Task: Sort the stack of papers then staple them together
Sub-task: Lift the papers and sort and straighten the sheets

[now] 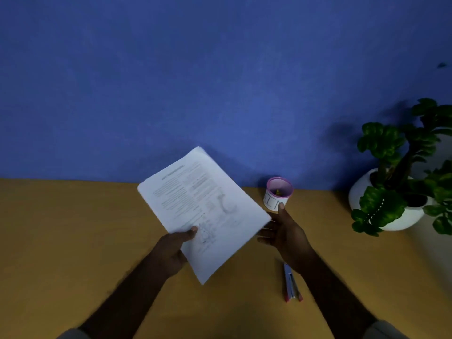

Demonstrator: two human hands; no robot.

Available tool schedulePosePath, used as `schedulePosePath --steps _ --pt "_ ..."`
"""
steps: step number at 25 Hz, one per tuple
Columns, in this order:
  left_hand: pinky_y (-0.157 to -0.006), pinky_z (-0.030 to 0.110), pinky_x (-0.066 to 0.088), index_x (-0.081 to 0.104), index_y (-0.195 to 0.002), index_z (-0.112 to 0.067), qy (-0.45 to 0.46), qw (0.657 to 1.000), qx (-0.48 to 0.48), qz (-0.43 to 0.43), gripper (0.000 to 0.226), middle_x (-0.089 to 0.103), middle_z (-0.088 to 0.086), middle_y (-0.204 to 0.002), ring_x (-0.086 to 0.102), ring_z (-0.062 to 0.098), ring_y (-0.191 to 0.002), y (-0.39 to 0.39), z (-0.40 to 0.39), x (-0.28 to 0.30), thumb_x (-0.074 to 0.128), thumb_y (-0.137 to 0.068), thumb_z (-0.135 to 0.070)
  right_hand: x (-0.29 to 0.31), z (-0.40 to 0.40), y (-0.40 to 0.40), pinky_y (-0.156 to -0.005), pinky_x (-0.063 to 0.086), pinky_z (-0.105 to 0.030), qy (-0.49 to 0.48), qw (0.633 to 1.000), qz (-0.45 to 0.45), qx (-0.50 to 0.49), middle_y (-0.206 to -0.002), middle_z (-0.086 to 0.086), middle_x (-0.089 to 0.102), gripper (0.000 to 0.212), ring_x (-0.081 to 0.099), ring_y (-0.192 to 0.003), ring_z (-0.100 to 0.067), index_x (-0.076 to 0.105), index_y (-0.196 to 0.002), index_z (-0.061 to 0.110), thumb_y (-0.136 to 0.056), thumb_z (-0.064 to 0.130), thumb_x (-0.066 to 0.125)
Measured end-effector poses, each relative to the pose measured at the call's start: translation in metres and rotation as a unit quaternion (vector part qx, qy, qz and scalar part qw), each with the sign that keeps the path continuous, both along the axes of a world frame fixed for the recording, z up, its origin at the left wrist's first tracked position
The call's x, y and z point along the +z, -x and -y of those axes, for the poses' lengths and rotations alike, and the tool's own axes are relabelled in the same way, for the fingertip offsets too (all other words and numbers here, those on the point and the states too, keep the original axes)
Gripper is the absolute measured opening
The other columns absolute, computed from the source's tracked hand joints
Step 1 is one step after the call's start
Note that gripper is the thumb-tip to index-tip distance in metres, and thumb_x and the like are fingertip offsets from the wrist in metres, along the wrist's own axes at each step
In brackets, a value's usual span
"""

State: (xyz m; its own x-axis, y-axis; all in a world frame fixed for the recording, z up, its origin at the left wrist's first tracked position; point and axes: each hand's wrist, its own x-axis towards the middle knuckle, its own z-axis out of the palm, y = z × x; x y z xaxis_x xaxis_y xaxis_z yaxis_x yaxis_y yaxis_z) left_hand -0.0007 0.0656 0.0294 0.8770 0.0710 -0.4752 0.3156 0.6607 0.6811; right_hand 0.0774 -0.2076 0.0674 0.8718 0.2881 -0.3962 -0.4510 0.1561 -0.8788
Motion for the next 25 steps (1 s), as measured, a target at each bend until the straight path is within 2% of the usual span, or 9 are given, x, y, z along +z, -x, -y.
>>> schedulePosePath --steps 4,8,11,13,16,18,20,22,25 --pt "-0.076 0.049 0.064 0.06 -0.135 -0.012 0.078 0.995 0.061 -0.018 0.039 0.07 0.016 -0.129 0.068 0.034 -0.114 0.001 0.022 -0.003 0.059 -0.097 -0.001 -0.004 -0.019 0.014 -0.086 0.053 -0.051 -0.021 0.998 0.034 0.055 -0.115 -0.018 0.072 0.047 0.068 -0.102 -0.041 0.064 -0.122 0.013 -0.099 0.048 0.042" --pt "-0.083 0.05 0.062 0.054 -0.141 -0.017 0.083 0.994 0.066 0.012 0.048 0.066 0.016 -0.136 0.066 0.037 -0.121 0.002 0.049 -0.003 0.061 -0.095 -0.002 -0.002 -0.042 0.022 -0.078 0.061 -0.041 0.035 0.988 0.149 0.033 -0.111 -0.002 0.076 0.016 0.073 -0.098 -0.024 0.073 -0.106 0.024 -0.093 0.021 0.065" --pt "-0.078 0.046 0.062 0.054 -0.14 -0.02 0.088 0.994 0.058 0.031 0.052 0.069 0.015 -0.132 0.07 0.033 -0.115 0.006 0.06 -0.002 0.063 -0.093 -0.001 0.002 -0.041 0.017 -0.072 0.061 -0.029 0.058 0.985 0.16 -0.011 -0.103 0.007 0.078 0.027 0.074 -0.093 -0.014 0.073 -0.104 0.024 -0.094 0.003 0.06" --pt "-0.078 0.048 0.063 0.057 -0.136 -0.024 0.053 0.996 0.061 0.031 0.05 0.07 0.013 -0.13 0.072 0.032 -0.112 0.008 0.054 -0.002 0.068 -0.09 -0.009 0.006 -0.032 0.013 -0.07 0.06 -0.025 0.072 0.985 0.154 -0.009 -0.109 0.002 0.076 0.025 0.074 -0.092 -0.013 0.07 -0.112 0.015 -0.094 0.001 0.059" --pt "-0.094 0.052 0.058 0.057 -0.136 -0.025 -0.091 0.989 0.115 -0.036 0.056 0.068 0.01 -0.134 0.068 0.033 -0.118 0.01 0.03 0.005 0.076 -0.084 -0.034 0.021 -0.013 0.003 -0.081 0.06 -0.032 0.121 0.977 0.173 0.038 -0.119 -0.011 0.071 0.028 0.072 -0.099 -0.018 0.067 -0.12 0.006 -0.094 0.001 0.059" --pt "-0.11 0.055 0.046 0.055 -0.14 -0.013 -0.31 0.936 0.15 -0.069 0.076 0.061 0.01 -0.14 0.059 0.032 -0.127 0.006 0.012 0.017 0.081 -0.077 -0.047 0.041 -0.001 -0.004 -0.089 0.057 -0.038 0.186 0.955 0.201 0.112 -0.121 -0.01 0.07 0.029 0.07 -0.104 -0.021 0.065 -0.123 0.005 -0.095 0.004 0.058" --pt "-0.115 0.049 0.041 0.042 -0.149 -0.011 -0.437 0.888 0.14 -0.02 0.094 0.049 0.007 -0.152 0.049 0.027 -0.136 -0.002 0.002 0.04 0.088 -0.072 -0.038 0.066 0.002 -0.011 -0.086 0.056 -0.032 0.278 0.907 0.245 0.2 -0.114 -0.002 0.071 0.025 0.069 -0.099 -0.015 0.067 -0.119 0.01 -0.096 0.01 0.059" --pt "-0.114 0.035 0.039 0.025 -0.158 -0.022 -0.471 0.876 0.035 0.095 0.11 0.042 -0.005 -0.155 0.044 0.013 -0.139 -0.014 -0.003 0.07 0.091 -0.07 -0.029 0.092 0.0 -0.017 -0.078 0.053 -0.022 0.35 0.847 0.285 0.281 -0.108 0.006 0.069 0.019 0.066 -0.092 -0.004 0.067 -0.113 0.02 -0.095 0.017 0.06" --pt "-0.106 0.014 0.04 0.023 -0.157 -0.038 -0.528 0.808 -0.174 0.194 0.117 0.049 -0.027 -0.144 0.045 -0.008 -0.134 -0.032 -0.004 0.116 0.092 -0.063 -0.045 0.125 -0.01 -0.022 -0.086 0.054 -0.029 0.411 0.773 0.324 0.358 -0.113 0.01 0.069 0.026 0.066 -0.099 -0.01 0.067 -0.119 0.02 -0.094 0.023 0.062"
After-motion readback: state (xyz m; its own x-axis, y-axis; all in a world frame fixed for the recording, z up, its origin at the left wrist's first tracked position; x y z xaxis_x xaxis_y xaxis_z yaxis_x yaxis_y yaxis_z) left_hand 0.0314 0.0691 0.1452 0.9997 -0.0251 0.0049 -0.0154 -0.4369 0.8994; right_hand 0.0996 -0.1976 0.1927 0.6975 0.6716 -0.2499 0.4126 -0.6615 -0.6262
